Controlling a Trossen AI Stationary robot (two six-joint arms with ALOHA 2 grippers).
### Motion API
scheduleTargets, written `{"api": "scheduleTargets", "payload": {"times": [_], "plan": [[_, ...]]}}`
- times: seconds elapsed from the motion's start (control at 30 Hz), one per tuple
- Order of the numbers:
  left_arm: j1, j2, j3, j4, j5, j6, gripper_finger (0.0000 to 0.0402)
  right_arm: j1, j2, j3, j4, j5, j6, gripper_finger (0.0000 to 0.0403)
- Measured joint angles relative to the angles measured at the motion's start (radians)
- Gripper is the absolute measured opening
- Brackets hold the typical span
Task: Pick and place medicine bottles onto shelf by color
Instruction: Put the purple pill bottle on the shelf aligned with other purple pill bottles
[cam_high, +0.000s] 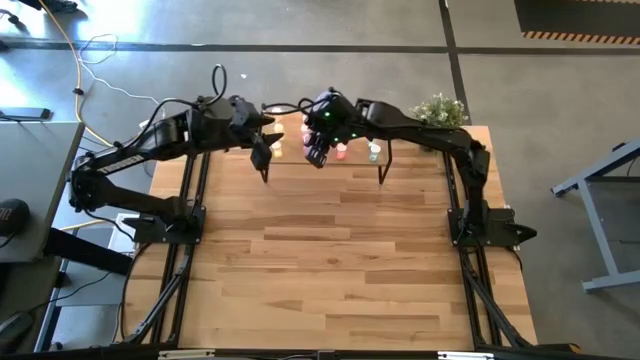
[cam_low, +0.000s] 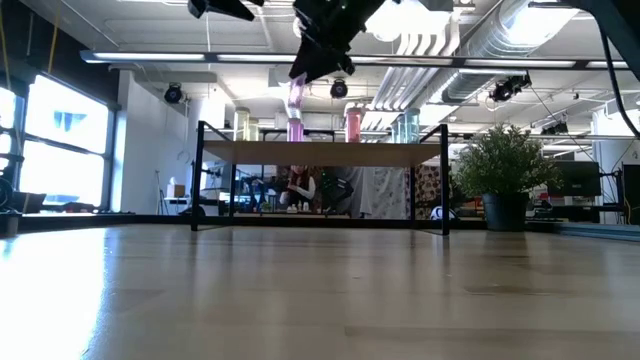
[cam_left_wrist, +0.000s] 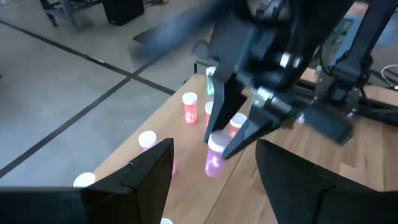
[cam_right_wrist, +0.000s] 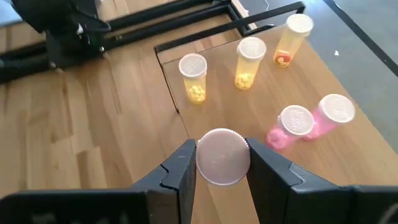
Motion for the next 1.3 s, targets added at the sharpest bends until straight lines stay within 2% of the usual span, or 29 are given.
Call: {"api": "scheduleTargets", "payload": {"times": [0.67,1.3], "plan": [[-0.001,-0.047,0.0,-0.001,0.0,-0.025,0.0216,0.0,0.093,0.001,0.022,0.018,-0.116,0.0109],[-0.002,-0.046,0.0,0.0,0.001,-0.025,0.0216,0.0,0.128,0.001,0.013,0.012,-0.12,0.0109]]}}
